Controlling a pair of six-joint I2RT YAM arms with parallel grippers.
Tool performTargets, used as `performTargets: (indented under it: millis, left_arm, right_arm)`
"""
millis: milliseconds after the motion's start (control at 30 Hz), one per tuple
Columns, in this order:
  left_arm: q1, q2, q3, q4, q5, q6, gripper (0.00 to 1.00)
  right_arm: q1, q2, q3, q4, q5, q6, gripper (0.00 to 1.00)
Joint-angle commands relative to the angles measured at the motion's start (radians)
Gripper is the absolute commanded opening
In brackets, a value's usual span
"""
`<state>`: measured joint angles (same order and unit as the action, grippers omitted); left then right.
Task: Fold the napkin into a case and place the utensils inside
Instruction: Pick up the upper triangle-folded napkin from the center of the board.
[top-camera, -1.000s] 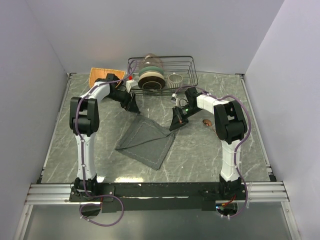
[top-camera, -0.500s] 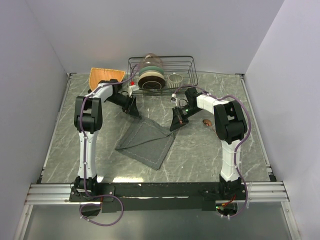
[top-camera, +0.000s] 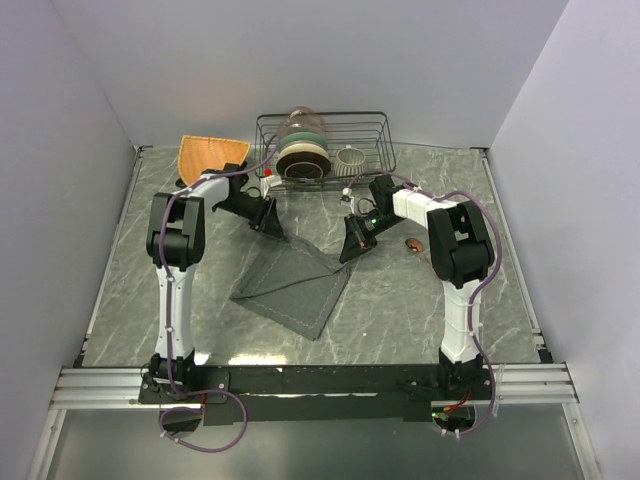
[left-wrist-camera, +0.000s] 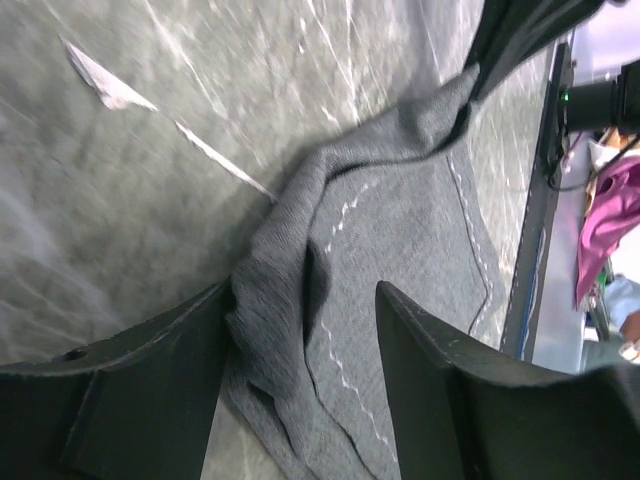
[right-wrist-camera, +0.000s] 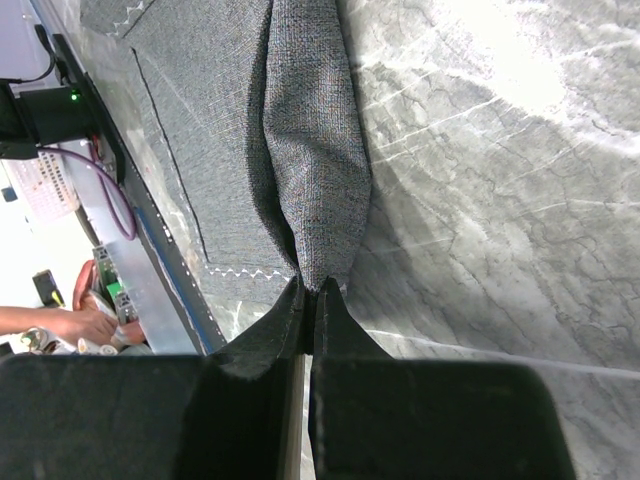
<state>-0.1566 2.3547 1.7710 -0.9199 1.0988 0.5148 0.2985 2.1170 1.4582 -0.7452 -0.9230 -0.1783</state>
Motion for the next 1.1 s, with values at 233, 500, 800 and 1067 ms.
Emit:
performTargets:
  millis: [233, 500, 800, 1067]
  left_arm:
    - [-0.035, 0.037, 0.099, -0.066, -0.053, 0.127, 0.54]
    - [-0.057, 0.025, 0.125, -0.220, -0.155, 0.401, 0.55]
    - [-0.073, 0.069, 0.234, -0.316, -0.241, 0.539, 0.54]
    - [-0.107, 0.132, 0.343, -0.372, -0.247, 0.585, 0.54]
  right_arm:
    - [0.011, -0.065, 0.021, -0.016, 0.013, -0.027, 0.00]
    - [0.011, -0.057, 0.027, -0.020, 0.009, -0.024, 0.00]
    - [0.013, -0.048, 0.031, -0.032, 0.010, -0.033, 0.00]
    - [0.013, -0.040, 0.044, -0.036, 0.012, -0.036, 0.00]
